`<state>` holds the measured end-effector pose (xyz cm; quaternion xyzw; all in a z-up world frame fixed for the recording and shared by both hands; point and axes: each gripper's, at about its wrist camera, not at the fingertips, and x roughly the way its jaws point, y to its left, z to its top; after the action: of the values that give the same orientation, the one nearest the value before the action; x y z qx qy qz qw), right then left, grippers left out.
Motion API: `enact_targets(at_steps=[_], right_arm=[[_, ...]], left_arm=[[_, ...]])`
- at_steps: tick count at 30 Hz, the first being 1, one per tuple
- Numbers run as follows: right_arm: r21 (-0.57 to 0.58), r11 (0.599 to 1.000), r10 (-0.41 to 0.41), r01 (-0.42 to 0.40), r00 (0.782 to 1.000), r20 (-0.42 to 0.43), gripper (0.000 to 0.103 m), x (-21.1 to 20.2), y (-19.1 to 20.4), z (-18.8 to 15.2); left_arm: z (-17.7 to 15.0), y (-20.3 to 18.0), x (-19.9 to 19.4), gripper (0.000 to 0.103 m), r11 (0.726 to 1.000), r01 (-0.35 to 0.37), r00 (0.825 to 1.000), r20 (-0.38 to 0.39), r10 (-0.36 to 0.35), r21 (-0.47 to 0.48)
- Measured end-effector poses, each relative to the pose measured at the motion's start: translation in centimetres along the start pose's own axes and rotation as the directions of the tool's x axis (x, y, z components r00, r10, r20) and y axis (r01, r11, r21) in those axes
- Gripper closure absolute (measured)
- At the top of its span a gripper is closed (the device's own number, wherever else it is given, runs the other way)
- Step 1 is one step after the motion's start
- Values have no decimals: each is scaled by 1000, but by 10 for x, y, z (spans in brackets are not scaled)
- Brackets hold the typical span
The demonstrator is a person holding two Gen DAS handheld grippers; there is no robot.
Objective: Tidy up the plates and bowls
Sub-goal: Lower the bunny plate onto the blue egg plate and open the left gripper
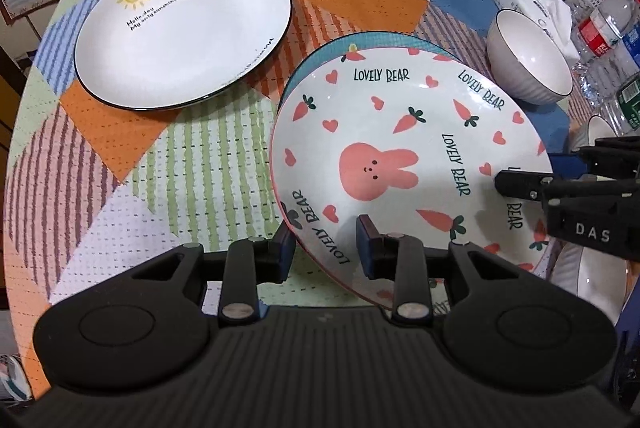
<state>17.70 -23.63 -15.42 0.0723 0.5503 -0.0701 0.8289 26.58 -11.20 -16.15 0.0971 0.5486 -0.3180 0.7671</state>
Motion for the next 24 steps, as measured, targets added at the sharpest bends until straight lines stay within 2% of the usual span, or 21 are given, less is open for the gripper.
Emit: enact_targets(at_steps=[4,7,12,20,24], right_arm=[[-21,999,-40,40,999,12,65,5,0,0],[-45,995,-85,86,996,31,64,6,4,-1],[-76,991,-106,112,992,74,64,10,4,-8],[-140,974,-160,179,977,141,64,10,14,-18],[-115,975,-168,190,970,177,66,-1,12,-19]], left_arm=[[2,0,4,73,999,37,999,-39,-37,-17],[1,-1,4,73,999,34,999,-35,-35,-19],[-2,3,5,75,994,81,996,-42,-84,-69],[-9,15,-12,76,991,90,995,-30,-94,-101],[-11,21,-29,76,996,49,999,-18,-51,-77]])
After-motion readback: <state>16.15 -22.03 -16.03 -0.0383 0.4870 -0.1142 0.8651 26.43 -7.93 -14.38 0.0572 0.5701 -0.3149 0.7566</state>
